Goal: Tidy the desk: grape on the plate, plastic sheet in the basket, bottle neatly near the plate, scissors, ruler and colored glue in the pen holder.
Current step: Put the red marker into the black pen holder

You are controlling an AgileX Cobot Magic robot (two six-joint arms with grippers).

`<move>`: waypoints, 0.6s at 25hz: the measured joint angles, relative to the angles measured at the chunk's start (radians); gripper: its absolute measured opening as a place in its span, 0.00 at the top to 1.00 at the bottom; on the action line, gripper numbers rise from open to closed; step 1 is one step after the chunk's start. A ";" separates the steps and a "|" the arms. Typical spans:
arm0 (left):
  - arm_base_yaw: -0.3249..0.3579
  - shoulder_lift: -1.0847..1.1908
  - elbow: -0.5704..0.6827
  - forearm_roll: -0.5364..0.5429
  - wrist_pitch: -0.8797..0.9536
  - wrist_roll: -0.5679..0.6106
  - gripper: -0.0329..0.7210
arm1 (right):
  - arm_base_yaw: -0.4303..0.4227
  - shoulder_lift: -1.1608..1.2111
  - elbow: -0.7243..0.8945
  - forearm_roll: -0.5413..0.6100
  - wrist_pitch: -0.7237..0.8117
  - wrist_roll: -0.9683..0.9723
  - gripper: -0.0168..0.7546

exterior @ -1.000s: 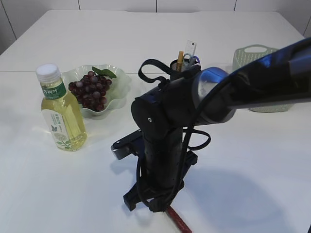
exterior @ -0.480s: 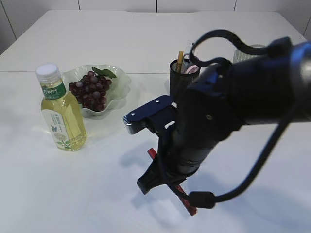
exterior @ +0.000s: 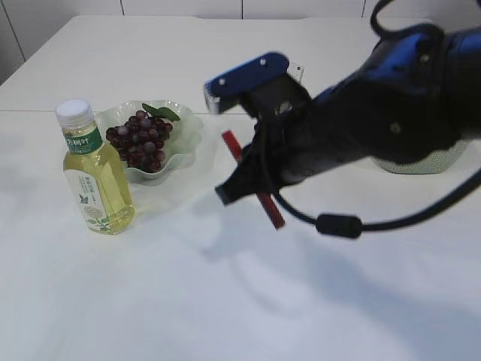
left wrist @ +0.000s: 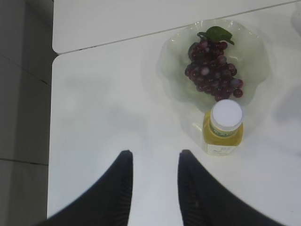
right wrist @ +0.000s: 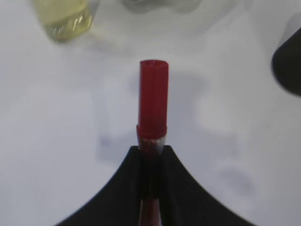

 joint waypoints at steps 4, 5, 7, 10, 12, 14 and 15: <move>0.000 0.000 0.000 0.000 0.000 0.000 0.64 | -0.091 0.000 -0.110 -0.049 -0.123 0.005 0.86; 0.000 0.000 0.000 0.000 0.000 0.000 0.64 | -0.116 0.000 -0.136 -0.062 -0.170 0.005 0.86; 0.000 0.000 0.000 0.000 0.000 -0.002 0.64 | -0.165 0.007 -0.187 -0.076 -0.248 0.005 0.86; 0.000 0.008 0.000 0.000 0.000 -0.002 0.64 | -0.235 0.051 -0.274 -0.085 -0.306 0.005 0.86; 0.000 0.012 0.000 0.000 0.000 -0.002 0.64 | -0.270 0.095 -0.332 -0.085 -0.311 0.005 0.86; 0.000 0.016 0.000 0.000 0.000 -0.002 0.64 | -0.298 0.141 -0.381 -0.087 -0.313 0.005 0.86; 0.000 0.017 0.000 0.000 0.000 -0.002 0.64 | -0.306 0.166 -0.404 -0.087 -0.315 0.005 0.86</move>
